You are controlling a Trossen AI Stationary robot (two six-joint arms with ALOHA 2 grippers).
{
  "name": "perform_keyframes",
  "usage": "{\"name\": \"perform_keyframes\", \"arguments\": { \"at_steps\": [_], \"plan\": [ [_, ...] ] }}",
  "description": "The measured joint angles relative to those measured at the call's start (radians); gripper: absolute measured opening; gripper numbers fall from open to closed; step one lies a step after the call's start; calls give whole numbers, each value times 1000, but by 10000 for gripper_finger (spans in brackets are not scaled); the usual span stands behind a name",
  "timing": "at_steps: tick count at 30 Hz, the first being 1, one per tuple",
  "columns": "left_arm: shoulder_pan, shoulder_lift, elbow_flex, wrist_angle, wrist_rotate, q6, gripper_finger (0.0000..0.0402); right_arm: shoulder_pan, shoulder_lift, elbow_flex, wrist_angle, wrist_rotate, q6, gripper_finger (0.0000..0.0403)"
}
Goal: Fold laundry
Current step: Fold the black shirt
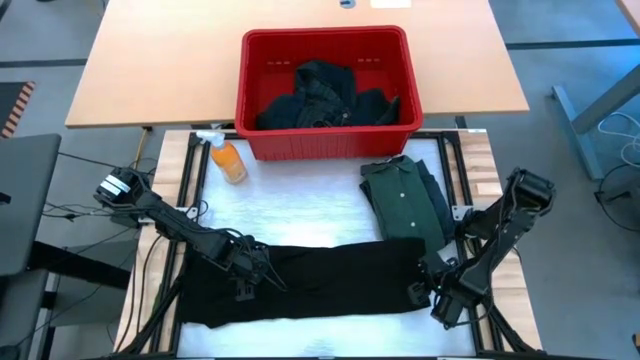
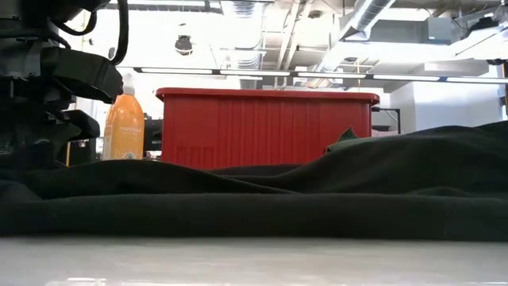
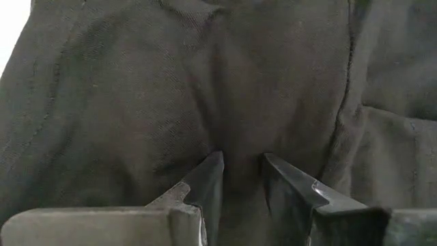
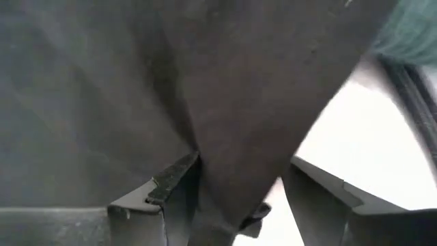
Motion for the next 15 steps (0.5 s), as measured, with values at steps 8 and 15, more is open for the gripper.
{"name": "perform_keyframes", "arguments": {
  "at_steps": [8, 15],
  "plan": [
    [0, -1, 1, 2, -1, 17, 97, -8, 45, -50, 109, 50, -56, 227],
    [0, -1, 12, 4, -142, 77, 97, -28, 71, -51, 139, 69, -151, 100]
  ]
}}
